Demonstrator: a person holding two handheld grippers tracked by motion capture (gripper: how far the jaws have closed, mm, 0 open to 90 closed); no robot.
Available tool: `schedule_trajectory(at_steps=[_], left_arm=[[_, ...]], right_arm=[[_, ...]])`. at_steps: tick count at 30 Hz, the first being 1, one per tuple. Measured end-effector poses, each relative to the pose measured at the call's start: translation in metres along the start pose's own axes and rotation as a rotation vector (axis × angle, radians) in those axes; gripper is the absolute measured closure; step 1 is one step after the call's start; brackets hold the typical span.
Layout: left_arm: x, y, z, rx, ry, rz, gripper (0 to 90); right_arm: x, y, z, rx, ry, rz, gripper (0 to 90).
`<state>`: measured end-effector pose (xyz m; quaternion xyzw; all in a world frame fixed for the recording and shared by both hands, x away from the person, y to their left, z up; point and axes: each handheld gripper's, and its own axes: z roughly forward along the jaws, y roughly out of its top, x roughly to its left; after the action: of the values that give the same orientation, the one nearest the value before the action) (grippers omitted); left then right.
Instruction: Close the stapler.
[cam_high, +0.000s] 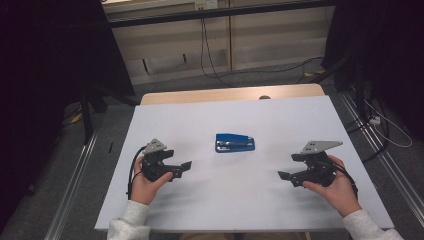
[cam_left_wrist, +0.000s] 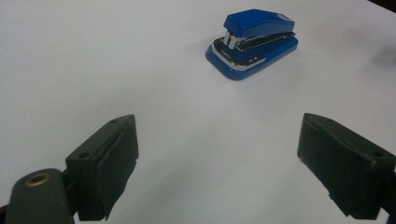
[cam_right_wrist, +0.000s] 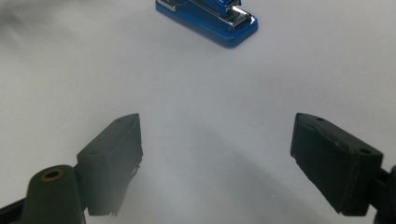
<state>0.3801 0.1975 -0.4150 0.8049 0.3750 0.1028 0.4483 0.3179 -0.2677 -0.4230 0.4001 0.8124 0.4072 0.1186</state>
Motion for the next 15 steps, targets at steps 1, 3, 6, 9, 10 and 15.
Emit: schedule_trajectory(at_steps=[1,3,6,9,10,15], left_arm=[[0.000,-0.001,-0.002,-0.003,0.000,-0.002,12.7],[0.001,-0.004,-0.007,-0.003,0.006,-0.001,12.6],[0.003,-0.009,-0.012,-0.002,0.008,0.000,12.3],[0.004,-0.014,-0.018,-0.001,0.014,0.002,12.1],[0.005,-0.015,-0.021,-0.001,0.015,0.001,12.1],[0.008,-0.024,-0.031,-0.010,0.026,-0.008,12.0]], right_arm=[[0.001,-0.001,-0.001,0.000,-0.001,0.000,16.0],[0.002,-0.004,-0.003,0.001,0.001,0.002,15.6],[0.004,-0.007,-0.006,0.005,0.000,0.000,15.5],[0.006,-0.009,-0.008,0.010,-0.006,-0.009,15.3],[0.006,-0.010,-0.009,0.012,-0.004,-0.010,15.3],[0.008,-0.014,-0.012,0.020,-0.005,-0.013,15.2]])
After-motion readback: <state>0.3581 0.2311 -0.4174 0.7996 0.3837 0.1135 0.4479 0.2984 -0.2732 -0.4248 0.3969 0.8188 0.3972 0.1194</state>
